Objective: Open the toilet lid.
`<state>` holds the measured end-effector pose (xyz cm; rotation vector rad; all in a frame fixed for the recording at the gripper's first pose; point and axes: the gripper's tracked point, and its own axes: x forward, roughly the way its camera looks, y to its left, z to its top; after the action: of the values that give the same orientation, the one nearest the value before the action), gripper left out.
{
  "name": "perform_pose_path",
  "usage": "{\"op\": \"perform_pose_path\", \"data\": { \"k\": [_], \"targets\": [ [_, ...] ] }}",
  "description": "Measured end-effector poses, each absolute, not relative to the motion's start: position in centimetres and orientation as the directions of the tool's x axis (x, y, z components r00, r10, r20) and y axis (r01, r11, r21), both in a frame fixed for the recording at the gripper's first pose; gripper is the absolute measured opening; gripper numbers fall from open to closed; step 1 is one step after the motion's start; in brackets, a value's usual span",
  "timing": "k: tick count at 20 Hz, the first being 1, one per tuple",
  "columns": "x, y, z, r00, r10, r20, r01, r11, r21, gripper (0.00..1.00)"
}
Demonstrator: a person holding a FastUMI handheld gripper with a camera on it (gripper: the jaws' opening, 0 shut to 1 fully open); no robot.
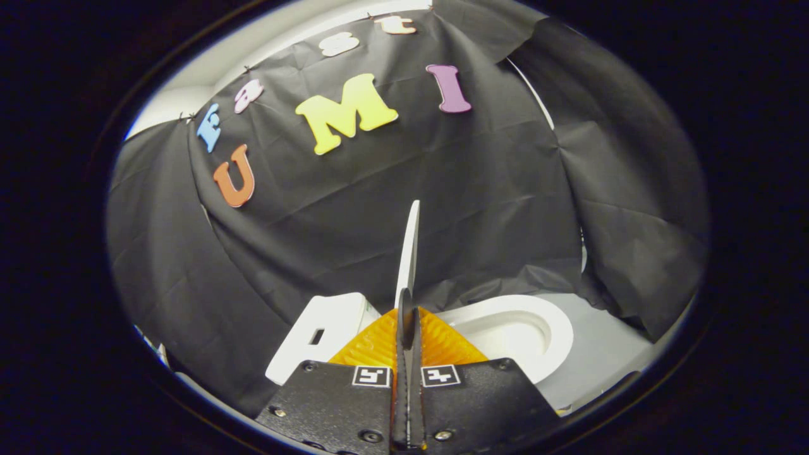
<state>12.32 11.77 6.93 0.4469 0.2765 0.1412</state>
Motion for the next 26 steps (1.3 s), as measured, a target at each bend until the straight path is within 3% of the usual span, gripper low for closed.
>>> {"op": "perform_pose_path", "data": {
  "k": [26],
  "targets": [
    [13.4,25.2,10.9,0.959,0.205,-0.196,-0.186,0.976,0.109,0.05]
  ]
}}
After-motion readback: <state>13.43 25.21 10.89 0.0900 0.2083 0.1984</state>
